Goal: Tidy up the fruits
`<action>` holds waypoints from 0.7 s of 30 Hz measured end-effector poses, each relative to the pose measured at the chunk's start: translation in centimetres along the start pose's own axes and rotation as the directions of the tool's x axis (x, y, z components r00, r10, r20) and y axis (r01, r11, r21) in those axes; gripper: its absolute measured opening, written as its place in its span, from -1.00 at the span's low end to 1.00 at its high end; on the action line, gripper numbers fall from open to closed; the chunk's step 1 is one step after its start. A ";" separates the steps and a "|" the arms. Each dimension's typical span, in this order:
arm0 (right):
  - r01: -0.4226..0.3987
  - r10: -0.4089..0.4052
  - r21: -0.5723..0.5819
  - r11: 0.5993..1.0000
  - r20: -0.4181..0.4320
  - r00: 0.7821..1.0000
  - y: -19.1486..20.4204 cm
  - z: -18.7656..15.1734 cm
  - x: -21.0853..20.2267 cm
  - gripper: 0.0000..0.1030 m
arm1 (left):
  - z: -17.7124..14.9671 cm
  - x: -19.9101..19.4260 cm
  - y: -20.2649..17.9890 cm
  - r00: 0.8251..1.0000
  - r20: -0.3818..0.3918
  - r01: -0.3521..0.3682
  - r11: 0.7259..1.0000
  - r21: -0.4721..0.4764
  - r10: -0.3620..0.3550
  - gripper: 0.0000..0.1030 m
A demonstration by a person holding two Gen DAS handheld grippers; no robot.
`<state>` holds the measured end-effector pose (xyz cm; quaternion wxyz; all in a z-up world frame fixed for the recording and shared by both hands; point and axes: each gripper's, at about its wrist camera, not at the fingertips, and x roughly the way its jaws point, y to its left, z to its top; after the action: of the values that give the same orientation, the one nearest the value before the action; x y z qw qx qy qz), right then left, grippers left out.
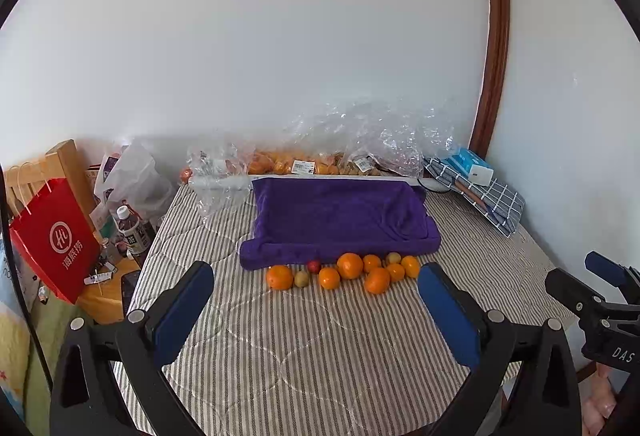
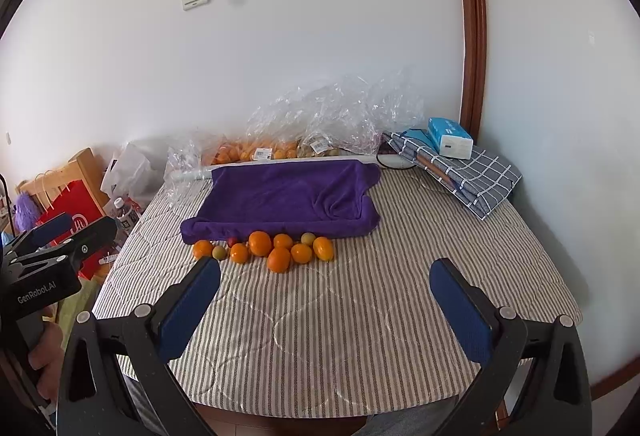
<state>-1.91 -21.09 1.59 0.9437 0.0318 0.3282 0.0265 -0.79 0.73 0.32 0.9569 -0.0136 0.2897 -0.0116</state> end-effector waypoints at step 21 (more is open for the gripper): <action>-0.027 0.027 -0.016 1.000 0.031 0.999 -0.2 -0.1 3.0 0.99 | -0.4 4.1 0.6 0.999 -0.037 -0.026 1.000 0.015 0.027 1.00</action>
<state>0.43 -21.03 -0.36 0.9486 0.0291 0.3126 0.0413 2.34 1.20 -2.32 0.9515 -0.0027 0.3078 -0.0013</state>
